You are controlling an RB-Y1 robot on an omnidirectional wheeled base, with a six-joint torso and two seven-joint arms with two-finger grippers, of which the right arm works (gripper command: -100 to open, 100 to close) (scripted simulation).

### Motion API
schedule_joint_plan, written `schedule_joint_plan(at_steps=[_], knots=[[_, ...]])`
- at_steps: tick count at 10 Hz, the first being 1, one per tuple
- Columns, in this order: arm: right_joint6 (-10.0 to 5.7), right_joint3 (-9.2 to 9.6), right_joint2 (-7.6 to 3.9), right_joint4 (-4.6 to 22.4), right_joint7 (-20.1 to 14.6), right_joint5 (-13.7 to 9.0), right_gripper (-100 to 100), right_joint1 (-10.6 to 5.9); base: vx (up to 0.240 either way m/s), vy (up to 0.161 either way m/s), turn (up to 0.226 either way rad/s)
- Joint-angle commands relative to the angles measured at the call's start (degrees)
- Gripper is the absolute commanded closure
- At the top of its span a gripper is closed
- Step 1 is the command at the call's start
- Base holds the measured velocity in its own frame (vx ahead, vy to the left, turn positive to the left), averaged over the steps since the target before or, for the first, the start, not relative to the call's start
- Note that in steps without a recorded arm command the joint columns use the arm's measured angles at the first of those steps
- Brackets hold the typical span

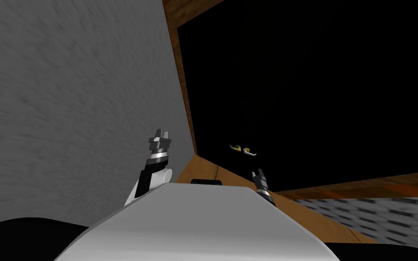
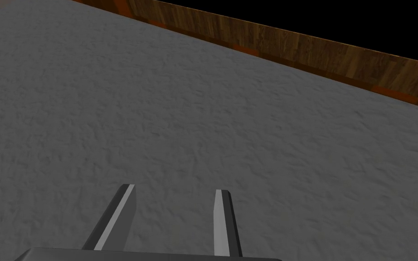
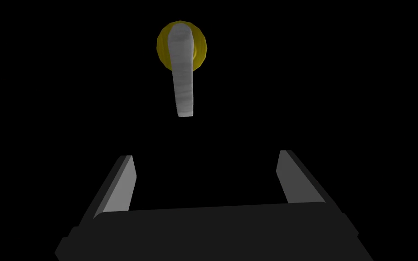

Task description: Pull the door open

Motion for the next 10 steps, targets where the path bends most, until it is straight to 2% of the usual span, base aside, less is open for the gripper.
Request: schedule_joint_plan(at_steps=[1, 3, 4, 5, 8, 10], knots=[[-0.41, -0.15, -0.37, 1.7, -0.4, -0.2, -100, -0.1, 0.11, -0.028, 0.083], [-1.12, -0.33, -0.9, 4.4, -0.9, -0.6, -100, -0.39, 0.178, -0.033, 0.086], [-1.21, -0.26, -0.87, 4.1, -0.9, -0.5, -100, -0.42, 0.074, -0.013, 0.013], [-0.65, -1.84, -1.55, 5.6, -0.5, -1.2, -100, 0.19, 0.051, -0.112, -0.191], [0.31, -3.78, -2.11, 7.4, 0.3, -2.0, -100, 0.29, 0.062, -0.225, -0.083], [0.72, -3.96, -1.78, 7.8, 0.7, -1.9, -100, -0.7, 0.141, -0.157, 0.012]])
